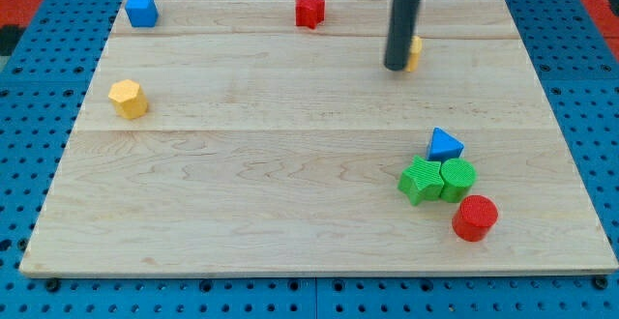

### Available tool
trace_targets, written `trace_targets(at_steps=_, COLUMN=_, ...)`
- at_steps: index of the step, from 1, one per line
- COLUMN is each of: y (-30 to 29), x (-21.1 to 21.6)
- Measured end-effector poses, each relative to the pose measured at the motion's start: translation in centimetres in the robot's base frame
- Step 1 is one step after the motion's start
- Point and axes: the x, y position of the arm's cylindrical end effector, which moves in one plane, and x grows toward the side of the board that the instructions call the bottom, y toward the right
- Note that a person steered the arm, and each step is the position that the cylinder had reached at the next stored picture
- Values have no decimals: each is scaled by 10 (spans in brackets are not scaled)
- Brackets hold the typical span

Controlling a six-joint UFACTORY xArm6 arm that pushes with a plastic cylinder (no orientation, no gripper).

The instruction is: Place the yellow heart above the green star

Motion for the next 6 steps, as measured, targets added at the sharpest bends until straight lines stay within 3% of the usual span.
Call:
trace_targets(at_steps=2, y=-64, x=-33)
trace_targets(at_steps=4, y=21, x=-72)
trace_targets(at_steps=6, y=24, x=8)
